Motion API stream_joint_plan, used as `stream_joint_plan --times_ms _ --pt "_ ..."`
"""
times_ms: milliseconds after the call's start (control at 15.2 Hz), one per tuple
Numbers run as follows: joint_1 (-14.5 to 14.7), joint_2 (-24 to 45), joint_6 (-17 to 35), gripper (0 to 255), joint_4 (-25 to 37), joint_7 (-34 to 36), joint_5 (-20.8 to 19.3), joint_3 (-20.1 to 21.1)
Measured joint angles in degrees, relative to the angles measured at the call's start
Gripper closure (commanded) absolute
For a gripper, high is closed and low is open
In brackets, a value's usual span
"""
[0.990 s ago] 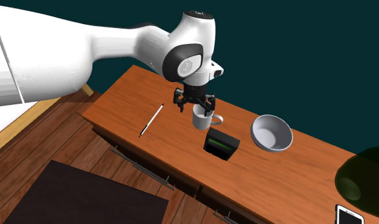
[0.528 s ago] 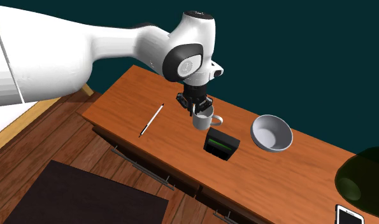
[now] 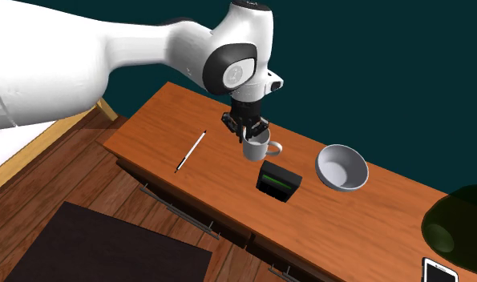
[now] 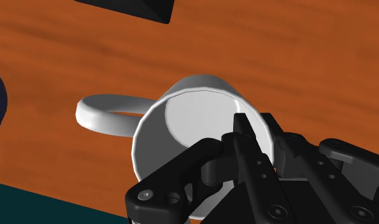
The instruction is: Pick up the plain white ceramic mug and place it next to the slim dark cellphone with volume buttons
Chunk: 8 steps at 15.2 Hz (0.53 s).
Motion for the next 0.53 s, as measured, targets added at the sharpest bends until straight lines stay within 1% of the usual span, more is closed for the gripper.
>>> stream_joint_plan --times_ms 528 --pt "0.15 -1.62 -5.19 255 3.63 -0.02 -0.39 -0.2"
